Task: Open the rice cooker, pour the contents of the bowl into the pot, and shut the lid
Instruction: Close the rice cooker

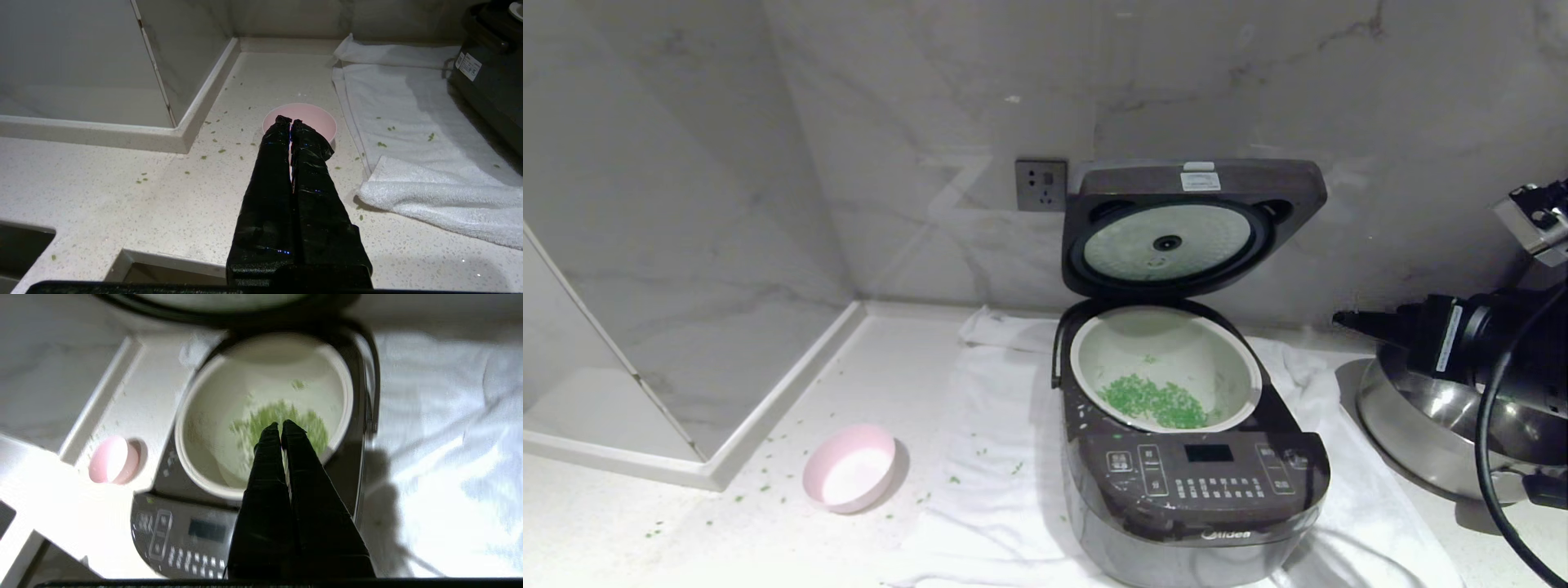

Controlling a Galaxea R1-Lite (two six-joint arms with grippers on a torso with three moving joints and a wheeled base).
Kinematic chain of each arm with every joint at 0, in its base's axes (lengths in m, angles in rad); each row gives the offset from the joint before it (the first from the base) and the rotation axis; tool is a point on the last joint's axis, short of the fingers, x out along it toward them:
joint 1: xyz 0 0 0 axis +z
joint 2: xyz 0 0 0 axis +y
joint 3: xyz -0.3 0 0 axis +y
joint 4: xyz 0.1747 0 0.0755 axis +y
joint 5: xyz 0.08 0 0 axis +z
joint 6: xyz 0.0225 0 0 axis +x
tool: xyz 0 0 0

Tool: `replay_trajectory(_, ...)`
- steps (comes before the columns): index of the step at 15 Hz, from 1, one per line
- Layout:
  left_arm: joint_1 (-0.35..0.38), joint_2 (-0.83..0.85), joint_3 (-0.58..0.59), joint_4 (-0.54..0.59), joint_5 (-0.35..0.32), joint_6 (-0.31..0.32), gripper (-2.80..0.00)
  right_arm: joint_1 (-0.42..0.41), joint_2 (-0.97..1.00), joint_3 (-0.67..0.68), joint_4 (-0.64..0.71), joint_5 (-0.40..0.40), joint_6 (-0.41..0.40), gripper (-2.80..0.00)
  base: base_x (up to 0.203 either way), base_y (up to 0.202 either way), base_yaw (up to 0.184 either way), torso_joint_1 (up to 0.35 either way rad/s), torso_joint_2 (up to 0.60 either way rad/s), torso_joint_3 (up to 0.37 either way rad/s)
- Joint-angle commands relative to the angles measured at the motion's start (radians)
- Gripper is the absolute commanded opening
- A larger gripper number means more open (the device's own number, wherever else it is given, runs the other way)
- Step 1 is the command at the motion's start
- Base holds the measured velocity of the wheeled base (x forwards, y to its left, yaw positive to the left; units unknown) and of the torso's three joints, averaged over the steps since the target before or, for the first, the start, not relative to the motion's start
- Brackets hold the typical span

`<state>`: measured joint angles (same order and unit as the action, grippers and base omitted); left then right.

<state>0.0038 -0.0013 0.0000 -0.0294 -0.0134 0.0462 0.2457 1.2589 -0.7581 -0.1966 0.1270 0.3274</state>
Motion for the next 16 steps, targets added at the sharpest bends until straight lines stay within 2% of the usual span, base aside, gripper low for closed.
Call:
replay_trajectory(1,-0.002,0.000,0.008,0.003,-0.002,-0.002,-2.80,0.000,-0.008,-0.033,-0.040,-0.002,-0.002,-2.80,0.000,0.000,0.000,0.000,0.00,0.000)
replay_trajectory(5,-0.004,0.000,0.008,0.003,-0.002,-0.003,-2.80,-0.001,0.033,-0.301,0.033,-0.005,-0.017,-2.80,0.000,0.000,0.000,0.000,0.00,0.000)
replay_trajectory(8,-0.004,0.000,0.008,0.003,-0.002,-0.003,-2.80,-0.020,0.191,-0.492,0.067,-0.005,-0.024,-2.80,0.000,0.000,0.000,0.000,0.00,0.000)
replay_trajectory(14,-0.004,0.000,0.008,0.005,-0.002,-0.003,-2.80,-0.152,0.519,-0.822,0.078,0.017,-0.047,-2.80,0.000,0.000,0.000,0.000,0.00,0.000)
replay_trajectory(16,-0.004,0.000,0.008,0.005,-0.002,-0.003,-2.80,-0.166,0.575,-0.901,0.131,0.041,-0.048,-2.80,0.000,0.000,0.000,0.000,0.00,0.000)
